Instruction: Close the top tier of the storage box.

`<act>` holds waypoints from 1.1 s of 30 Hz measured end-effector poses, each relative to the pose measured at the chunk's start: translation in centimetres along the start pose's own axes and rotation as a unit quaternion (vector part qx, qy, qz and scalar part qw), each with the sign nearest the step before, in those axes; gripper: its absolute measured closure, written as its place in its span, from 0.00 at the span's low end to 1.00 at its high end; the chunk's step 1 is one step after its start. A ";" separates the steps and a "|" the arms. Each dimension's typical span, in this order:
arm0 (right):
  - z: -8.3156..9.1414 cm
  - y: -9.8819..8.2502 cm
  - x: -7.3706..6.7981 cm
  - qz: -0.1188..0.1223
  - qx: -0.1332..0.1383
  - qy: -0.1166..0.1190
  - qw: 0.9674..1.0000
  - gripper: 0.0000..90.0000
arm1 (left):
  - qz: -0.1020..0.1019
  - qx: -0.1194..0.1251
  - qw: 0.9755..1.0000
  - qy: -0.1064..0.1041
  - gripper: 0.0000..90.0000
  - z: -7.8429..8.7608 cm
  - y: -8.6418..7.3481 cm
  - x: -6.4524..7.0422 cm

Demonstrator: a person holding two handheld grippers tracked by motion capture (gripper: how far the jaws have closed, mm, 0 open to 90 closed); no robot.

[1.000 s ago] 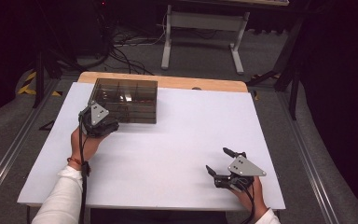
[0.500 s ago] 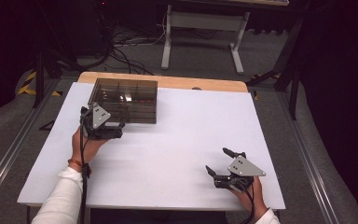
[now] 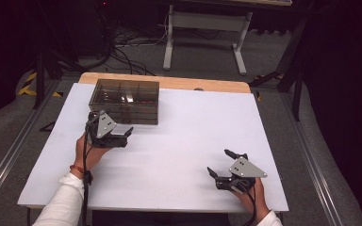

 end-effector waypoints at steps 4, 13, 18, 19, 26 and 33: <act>0.0 0.0 0.1 -0.001 0.001 0.000 1.000 0.17 | 0.009 0.009 1.000 -0.002 0.05 0.3 0.0 0.1; 0.0 0.0 0.0 0.000 0.001 0.002 1.000 0.17 | 0.004 0.022 0.999 -0.023 0.05 0.9 0.3 1.0; 0.0 0.0 0.0 -0.001 0.001 0.002 1.000 0.17 | -0.005 0.024 0.999 -0.033 0.05 1.1 0.5 1.6; 0.0 0.0 0.0 -0.001 0.001 0.001 1.000 0.17 | -0.006 0.027 0.999 -0.035 0.06 1.2 0.6 1.8; 0.1 0.0 0.0 -0.001 0.003 0.002 1.000 0.17 | -0.014 0.029 0.998 -0.049 0.07 1.5 0.8 2.6; 0.1 0.0 -0.1 -0.001 0.003 0.002 1.000 0.17 | -0.031 0.027 0.997 -0.058 0.07 1.7 1.1 3.5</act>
Point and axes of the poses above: each handheld gripper's, and its own axes: z roughly backward along the jaws, y roughly out of its top, x roughly to its right, the point moved 8 cm from there along -z, roughly forward along the jaws, and after that the axes turned 15 degrees about -x, right-handed, at the moved point
